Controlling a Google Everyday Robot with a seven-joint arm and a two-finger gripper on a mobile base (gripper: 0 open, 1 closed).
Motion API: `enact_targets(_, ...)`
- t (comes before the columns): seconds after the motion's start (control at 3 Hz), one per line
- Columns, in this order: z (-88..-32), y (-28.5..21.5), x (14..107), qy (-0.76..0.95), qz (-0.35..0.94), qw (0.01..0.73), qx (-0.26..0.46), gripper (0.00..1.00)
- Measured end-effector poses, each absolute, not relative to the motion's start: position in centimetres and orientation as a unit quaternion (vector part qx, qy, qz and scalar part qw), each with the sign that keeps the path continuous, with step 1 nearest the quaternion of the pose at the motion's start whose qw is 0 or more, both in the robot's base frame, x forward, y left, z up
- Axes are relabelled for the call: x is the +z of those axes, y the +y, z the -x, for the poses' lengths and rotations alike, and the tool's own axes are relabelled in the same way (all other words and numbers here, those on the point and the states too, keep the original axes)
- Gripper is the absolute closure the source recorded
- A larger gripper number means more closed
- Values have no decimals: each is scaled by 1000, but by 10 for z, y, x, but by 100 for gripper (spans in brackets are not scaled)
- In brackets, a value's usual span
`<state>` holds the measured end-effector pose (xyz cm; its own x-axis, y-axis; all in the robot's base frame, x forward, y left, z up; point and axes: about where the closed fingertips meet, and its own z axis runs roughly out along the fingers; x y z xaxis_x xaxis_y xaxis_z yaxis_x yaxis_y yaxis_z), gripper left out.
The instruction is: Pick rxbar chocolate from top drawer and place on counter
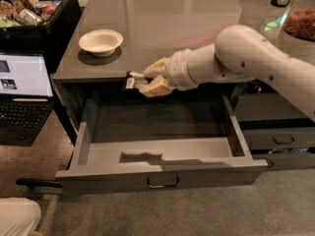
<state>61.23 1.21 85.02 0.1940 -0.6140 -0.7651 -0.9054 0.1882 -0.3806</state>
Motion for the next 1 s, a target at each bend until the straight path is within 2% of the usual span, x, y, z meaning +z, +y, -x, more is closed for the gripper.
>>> enact_targets(0.33, -630, 12, 897, 617, 603, 487, 136, 100)
enact_targets(0.67, -658, 17, 914, 639, 586, 480, 131, 100)
enact_targets(1.0, -694, 24, 894, 688, 555, 446, 142, 100)
